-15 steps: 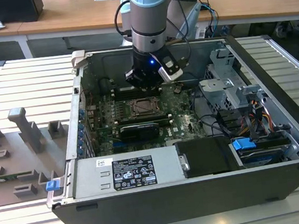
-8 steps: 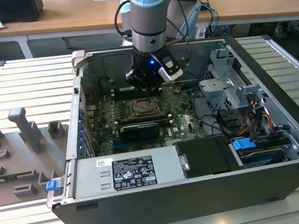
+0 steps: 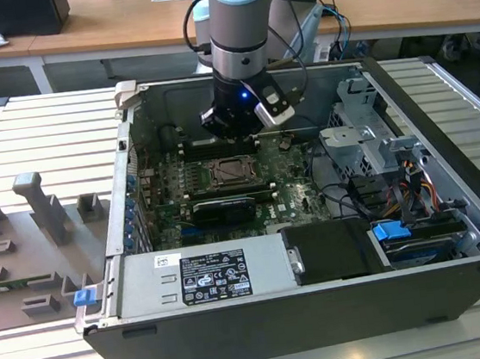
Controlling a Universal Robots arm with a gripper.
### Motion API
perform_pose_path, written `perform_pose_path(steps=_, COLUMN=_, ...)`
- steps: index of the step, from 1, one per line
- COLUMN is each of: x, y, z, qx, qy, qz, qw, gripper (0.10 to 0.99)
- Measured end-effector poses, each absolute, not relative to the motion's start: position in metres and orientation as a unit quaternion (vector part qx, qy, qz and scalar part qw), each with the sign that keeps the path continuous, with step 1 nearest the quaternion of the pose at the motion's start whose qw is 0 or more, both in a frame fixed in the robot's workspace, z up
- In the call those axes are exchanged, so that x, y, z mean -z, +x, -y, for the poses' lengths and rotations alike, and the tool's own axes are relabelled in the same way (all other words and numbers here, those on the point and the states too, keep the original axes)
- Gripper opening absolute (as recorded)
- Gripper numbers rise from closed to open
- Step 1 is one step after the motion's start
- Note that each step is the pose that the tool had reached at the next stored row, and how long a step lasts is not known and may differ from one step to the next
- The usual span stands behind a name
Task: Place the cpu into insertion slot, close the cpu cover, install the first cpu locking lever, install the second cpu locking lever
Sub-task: 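Install the second cpu locking lever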
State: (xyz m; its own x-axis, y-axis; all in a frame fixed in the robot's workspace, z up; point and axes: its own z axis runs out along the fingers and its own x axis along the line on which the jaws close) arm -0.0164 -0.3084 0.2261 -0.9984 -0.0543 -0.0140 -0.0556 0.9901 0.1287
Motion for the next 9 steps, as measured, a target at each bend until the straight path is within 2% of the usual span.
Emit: perform_pose_path(steps=9, x=-0.2280, y=-0.0164, z=0.3161, qx=-0.065, qy=-0.028, qz=-0.998, qw=0.005, gripper=0.106)
